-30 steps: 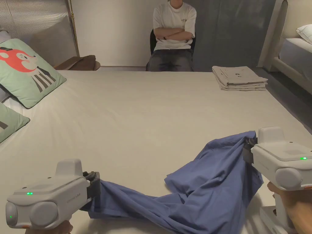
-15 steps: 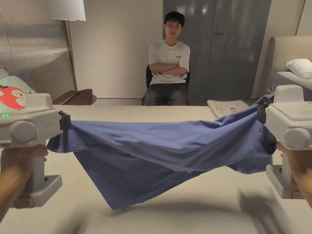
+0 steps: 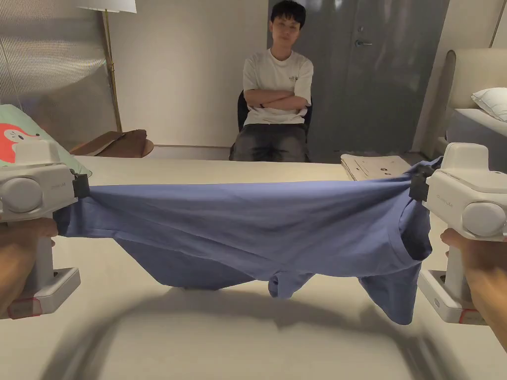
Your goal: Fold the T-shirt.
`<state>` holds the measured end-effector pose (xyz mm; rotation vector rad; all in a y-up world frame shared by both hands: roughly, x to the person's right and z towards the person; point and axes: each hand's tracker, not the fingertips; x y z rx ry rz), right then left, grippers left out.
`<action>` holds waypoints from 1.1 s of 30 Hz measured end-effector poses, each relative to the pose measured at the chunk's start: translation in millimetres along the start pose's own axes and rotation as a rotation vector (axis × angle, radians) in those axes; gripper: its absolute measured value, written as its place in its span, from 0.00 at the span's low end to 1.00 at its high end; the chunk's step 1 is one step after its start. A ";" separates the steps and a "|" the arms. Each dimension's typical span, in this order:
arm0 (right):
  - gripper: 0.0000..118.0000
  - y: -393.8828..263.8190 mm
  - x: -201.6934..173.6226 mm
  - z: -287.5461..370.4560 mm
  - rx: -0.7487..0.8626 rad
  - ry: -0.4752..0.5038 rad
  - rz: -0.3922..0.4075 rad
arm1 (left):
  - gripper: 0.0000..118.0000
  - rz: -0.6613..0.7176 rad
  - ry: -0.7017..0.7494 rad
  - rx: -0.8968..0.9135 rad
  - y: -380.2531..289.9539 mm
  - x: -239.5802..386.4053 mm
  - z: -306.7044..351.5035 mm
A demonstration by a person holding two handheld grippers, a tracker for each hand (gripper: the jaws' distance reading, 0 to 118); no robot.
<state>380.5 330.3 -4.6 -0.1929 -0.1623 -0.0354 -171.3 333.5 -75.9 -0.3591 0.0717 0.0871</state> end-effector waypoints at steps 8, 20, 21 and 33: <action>0.01 -119.0 -0.9 -4.8 -0.254 0.019 -0.023 | 0.01 0.012 0.038 -0.226 -119.2 -31.8 -1.9; 0.02 -227.6 16.8 103.9 -0.432 0.028 -0.055 | 0.01 0.042 0.027 -0.399 -249.4 -73.8 103.5; 0.02 -231.1 17.4 113.2 -0.437 0.031 -0.061 | 0.01 0.042 0.027 -0.409 -254.0 -75.6 112.1; 0.02 -271.6 25.2 228.3 -0.496 0.016 -0.093 | 0.01 0.043 0.039 -0.481 -298.9 -104.2 215.6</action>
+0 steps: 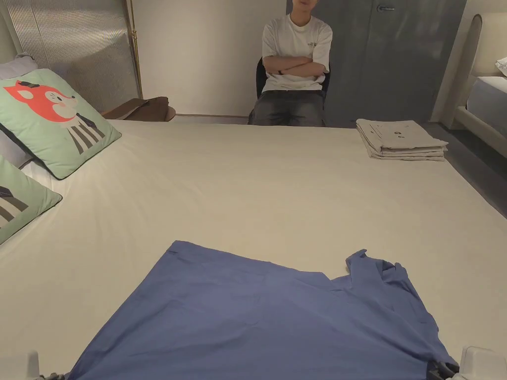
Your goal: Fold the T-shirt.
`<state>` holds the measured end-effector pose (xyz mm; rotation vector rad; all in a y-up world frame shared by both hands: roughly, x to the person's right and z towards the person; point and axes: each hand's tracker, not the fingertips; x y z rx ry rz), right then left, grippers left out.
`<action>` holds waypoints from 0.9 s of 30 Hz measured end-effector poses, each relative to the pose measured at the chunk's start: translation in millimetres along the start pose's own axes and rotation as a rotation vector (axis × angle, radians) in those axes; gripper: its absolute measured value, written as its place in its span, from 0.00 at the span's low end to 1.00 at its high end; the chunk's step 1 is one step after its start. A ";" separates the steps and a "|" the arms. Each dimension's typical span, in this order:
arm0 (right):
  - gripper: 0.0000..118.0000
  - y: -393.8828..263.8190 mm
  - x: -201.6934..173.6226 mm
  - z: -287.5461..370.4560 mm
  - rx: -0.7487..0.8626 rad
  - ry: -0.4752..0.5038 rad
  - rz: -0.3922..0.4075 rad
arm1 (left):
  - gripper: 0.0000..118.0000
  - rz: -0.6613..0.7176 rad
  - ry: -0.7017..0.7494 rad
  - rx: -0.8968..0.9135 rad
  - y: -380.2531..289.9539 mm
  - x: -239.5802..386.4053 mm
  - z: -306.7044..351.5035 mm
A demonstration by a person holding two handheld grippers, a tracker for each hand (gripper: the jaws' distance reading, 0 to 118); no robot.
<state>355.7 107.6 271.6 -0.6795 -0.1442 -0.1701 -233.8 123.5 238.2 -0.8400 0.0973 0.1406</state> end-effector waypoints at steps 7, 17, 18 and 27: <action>0.02 -48.7 5.7 -0.6 -0.126 -0.020 -0.027 | 0.01 -0.014 0.029 -0.063 -32.0 -5.7 1.0; 0.89 -8.6 -22.0 18.9 0.013 -0.121 0.000 | 0.87 -0.013 0.096 0.053 -8.1 29.6 7.6; 0.89 -0.4 -28.2 24.1 0.054 -0.118 0.017 | 0.87 -0.017 0.077 0.090 -1.1 35.8 11.1; 0.89 67.3 -87.9 77.2 0.399 -0.070 0.139 | 0.87 -0.047 -0.065 0.514 62.0 119.8 63.5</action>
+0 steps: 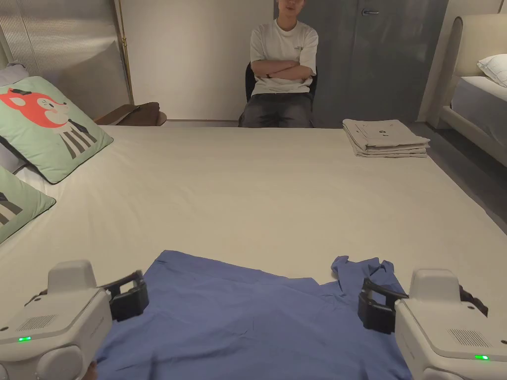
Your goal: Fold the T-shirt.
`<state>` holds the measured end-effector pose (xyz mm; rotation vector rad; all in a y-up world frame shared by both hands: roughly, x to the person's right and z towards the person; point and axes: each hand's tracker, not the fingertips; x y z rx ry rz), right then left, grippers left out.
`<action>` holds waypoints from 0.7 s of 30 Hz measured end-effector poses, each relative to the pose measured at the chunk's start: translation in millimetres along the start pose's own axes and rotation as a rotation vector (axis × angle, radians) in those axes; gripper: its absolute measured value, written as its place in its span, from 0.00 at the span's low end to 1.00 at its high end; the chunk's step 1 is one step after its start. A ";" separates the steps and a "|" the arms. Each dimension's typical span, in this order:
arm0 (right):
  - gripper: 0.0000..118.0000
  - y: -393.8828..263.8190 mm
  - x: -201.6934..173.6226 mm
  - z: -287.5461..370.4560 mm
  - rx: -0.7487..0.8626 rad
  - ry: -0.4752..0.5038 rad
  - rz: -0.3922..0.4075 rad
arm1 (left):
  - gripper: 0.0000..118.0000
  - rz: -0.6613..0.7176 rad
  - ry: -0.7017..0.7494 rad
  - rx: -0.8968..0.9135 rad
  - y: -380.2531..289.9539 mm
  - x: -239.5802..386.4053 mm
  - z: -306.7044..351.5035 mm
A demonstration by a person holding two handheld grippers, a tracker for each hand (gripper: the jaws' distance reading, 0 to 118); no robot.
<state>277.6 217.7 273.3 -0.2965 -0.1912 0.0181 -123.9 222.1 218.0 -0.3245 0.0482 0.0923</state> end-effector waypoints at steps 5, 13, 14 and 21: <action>0.76 21.3 -13.0 13.1 0.142 -0.014 0.033 | 0.86 -0.007 -0.034 0.162 15.2 32.5 6.9; 0.00 31.4 -15.5 18.5 0.238 -0.049 0.074 | 0.00 -0.074 -0.144 0.215 19.7 57.3 1.5; 0.00 32.4 -13.6 17.9 0.244 -0.041 0.072 | 0.00 -0.078 -0.153 0.215 22.8 64.2 6.0; 0.00 35.7 -8.5 5.3 0.248 -0.060 0.081 | 0.00 -0.126 -0.185 0.137 32.9 63.5 -26.8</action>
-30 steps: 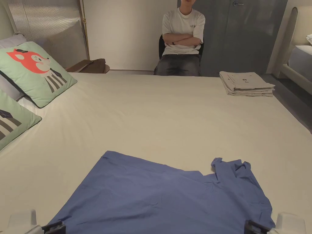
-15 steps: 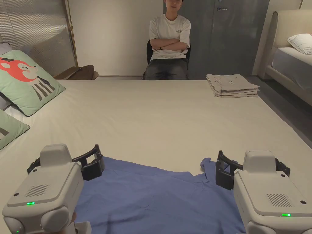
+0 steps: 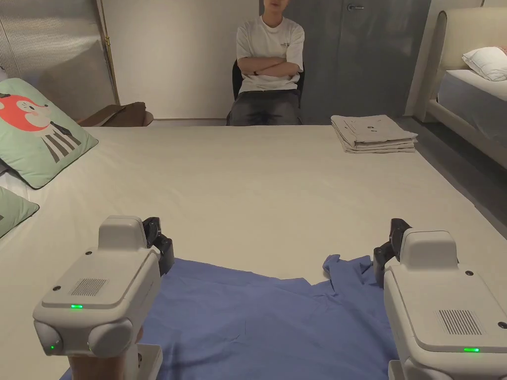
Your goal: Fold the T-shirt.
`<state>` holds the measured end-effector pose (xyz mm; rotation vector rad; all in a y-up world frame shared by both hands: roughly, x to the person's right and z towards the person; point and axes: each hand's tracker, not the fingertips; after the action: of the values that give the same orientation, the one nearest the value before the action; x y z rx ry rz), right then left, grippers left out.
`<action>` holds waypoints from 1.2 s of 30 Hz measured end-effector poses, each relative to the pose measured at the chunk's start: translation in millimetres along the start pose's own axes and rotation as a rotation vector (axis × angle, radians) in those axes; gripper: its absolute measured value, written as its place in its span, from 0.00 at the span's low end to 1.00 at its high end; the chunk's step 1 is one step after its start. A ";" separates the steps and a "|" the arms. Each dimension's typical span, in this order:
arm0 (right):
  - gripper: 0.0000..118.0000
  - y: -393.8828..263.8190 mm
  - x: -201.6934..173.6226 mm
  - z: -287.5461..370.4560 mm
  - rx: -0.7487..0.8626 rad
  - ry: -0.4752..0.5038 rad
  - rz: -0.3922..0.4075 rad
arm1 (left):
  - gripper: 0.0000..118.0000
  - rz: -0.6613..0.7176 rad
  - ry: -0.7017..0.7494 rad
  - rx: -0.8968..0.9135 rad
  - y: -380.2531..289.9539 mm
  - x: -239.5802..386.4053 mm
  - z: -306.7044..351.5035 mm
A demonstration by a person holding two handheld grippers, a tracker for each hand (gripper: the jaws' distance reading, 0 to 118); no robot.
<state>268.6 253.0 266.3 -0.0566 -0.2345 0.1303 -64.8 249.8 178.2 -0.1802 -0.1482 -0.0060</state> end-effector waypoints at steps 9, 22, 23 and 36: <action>0.00 -0.9 2.4 -36.7 0.003 -0.002 0.017 | 0.00 -0.012 -0.073 -0.384 3.6 -39.8 -125.7; 0.00 -42.6 -3.6 -111.8 -0.121 -0.007 0.039 | 0.88 -0.081 0.030 -0.731 -77.7 -69.7 -276.3; 0.00 -47.0 -3.5 -115.1 -0.132 -0.009 0.043 | 0.87 -0.089 0.037 -0.755 -85.0 -69.2 -280.7; 0.00 -69.3 15.8 -117.4 -0.232 -0.026 0.047 | 0.03 -0.198 -0.025 -0.726 -106.7 -37.7 -275.5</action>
<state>319.9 181.7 160.9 -0.2916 -0.2740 0.1505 -63.9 95.2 -76.4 -0.8899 -0.1838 -0.2575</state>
